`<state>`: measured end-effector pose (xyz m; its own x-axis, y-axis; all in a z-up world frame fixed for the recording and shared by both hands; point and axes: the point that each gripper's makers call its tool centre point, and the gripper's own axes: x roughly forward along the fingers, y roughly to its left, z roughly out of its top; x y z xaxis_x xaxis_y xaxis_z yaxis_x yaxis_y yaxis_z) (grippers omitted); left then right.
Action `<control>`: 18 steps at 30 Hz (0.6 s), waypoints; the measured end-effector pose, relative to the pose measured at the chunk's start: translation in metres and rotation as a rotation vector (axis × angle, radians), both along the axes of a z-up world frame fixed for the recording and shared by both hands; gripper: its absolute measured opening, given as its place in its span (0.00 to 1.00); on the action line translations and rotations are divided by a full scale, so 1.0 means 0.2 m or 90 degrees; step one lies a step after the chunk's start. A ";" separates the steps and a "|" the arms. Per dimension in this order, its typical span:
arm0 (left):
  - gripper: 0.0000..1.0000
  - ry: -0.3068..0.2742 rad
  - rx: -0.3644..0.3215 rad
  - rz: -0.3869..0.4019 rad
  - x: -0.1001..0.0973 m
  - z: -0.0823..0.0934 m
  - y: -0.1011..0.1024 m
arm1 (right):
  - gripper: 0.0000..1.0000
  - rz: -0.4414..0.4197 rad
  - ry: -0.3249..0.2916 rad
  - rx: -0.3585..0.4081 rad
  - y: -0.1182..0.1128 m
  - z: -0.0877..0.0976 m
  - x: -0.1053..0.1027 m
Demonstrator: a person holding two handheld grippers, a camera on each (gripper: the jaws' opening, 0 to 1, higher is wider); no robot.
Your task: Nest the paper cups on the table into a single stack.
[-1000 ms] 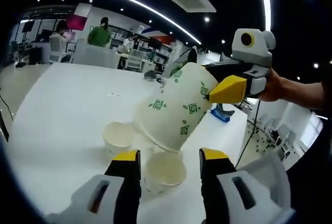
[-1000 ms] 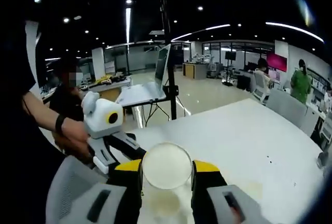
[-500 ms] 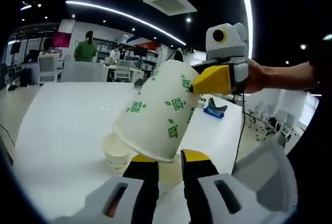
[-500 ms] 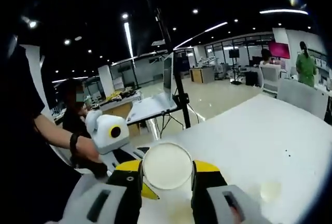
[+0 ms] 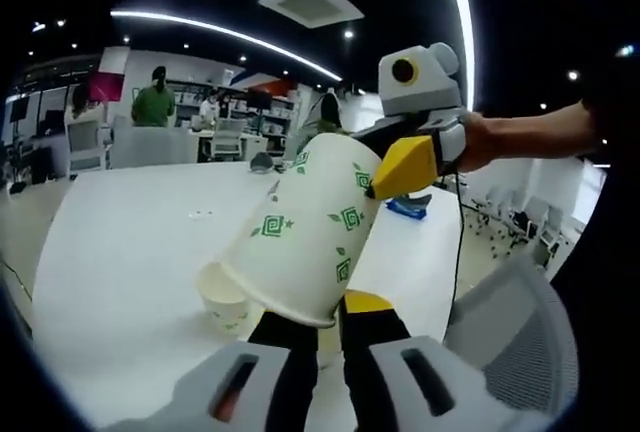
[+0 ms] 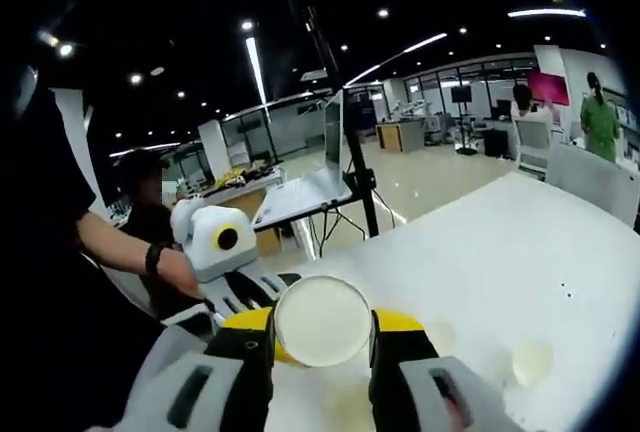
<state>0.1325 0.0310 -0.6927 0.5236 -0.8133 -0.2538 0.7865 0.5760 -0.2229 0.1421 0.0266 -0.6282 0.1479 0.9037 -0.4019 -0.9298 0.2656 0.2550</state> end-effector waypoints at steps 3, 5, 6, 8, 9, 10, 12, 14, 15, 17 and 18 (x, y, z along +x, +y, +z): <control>0.01 0.002 0.001 -0.003 -0.01 0.00 0.00 | 0.37 0.000 -0.006 -0.015 0.00 -0.03 0.01; 0.01 0.008 0.003 -0.003 -0.02 0.00 -0.01 | 0.37 0.000 -0.008 -0.020 0.01 -0.04 0.00; 0.00 0.010 0.004 -0.002 -0.02 0.00 -0.01 | 0.38 -0.004 -0.018 -0.030 0.00 -0.05 0.01; 0.00 0.017 0.009 0.004 -0.02 -0.02 0.01 | 0.39 -0.015 -0.035 -0.042 0.00 -0.05 0.03; 0.00 0.022 0.014 0.010 -0.01 -0.03 0.02 | 0.39 -0.019 -0.039 -0.043 0.00 -0.05 0.04; 0.00 0.026 0.016 0.013 -0.01 -0.04 0.02 | 0.39 -0.024 -0.046 -0.045 -0.01 -0.05 0.05; 0.00 0.032 0.024 0.020 -0.01 -0.05 0.04 | 0.39 -0.031 -0.057 -0.052 -0.02 -0.06 0.06; 0.00 0.033 0.028 0.020 -0.01 -0.06 0.05 | 0.39 -0.028 -0.058 -0.053 -0.01 -0.05 0.05; 0.00 0.036 0.031 0.022 -0.01 -0.06 0.05 | 0.38 -0.024 -0.058 -0.051 -0.01 -0.05 0.04; 0.00 0.037 0.034 0.024 -0.01 -0.06 0.06 | 0.36 -0.015 -0.059 -0.053 0.00 -0.06 0.01; 0.00 0.038 0.034 0.024 -0.01 -0.06 0.06 | 0.36 -0.012 -0.060 -0.056 0.01 -0.06 0.01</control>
<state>0.1299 0.0427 -0.7042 0.5365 -0.7775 -0.3282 0.7499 0.6176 -0.2372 0.1436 0.0277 -0.6411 0.2053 0.8623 -0.4630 -0.9430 0.3008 0.1421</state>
